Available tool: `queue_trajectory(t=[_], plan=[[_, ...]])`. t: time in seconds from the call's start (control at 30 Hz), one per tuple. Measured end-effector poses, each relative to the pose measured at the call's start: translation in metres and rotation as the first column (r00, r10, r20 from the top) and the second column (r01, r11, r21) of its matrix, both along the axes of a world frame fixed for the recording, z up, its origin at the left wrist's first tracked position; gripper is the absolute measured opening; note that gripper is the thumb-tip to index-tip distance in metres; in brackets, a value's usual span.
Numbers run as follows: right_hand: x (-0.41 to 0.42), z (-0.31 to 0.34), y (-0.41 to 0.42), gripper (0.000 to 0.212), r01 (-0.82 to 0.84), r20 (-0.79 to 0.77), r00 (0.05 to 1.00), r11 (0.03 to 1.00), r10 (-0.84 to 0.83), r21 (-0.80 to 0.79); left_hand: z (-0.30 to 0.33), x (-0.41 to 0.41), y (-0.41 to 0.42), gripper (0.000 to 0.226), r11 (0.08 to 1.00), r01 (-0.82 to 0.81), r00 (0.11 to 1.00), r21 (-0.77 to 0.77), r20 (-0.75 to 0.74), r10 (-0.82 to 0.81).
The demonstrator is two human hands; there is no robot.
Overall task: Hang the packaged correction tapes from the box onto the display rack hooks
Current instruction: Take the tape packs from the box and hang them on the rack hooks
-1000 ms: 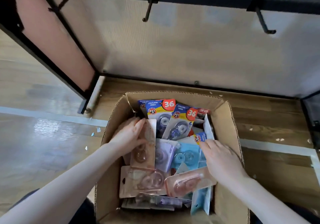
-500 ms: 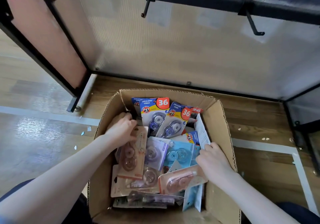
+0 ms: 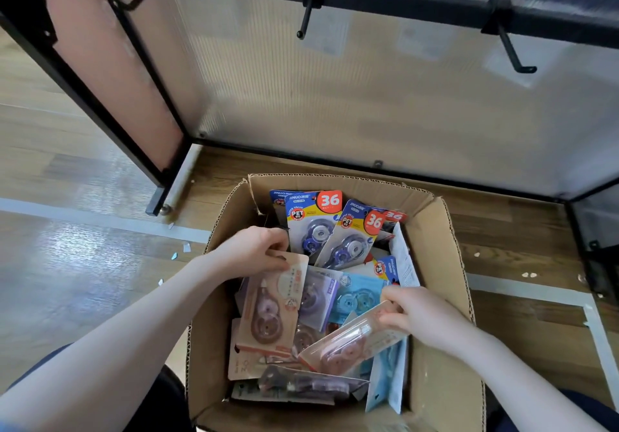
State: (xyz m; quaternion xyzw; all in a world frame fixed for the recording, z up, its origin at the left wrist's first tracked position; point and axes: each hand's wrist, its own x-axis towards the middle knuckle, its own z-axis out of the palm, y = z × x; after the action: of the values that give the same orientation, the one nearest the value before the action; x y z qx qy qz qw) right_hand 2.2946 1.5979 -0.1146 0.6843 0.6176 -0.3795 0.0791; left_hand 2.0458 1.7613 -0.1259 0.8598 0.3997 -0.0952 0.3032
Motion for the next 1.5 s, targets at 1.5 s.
queue_trajectory(t=[1.5], plan=[[0.072, 0.610, -0.032, 0.013, 0.323, 0.135, 0.822, 0.648, -0.554, 0.689, 0.615, 0.105, -0.023, 0.019, 0.954, -0.064, 0.946, 0.293, 0.322, -0.035]])
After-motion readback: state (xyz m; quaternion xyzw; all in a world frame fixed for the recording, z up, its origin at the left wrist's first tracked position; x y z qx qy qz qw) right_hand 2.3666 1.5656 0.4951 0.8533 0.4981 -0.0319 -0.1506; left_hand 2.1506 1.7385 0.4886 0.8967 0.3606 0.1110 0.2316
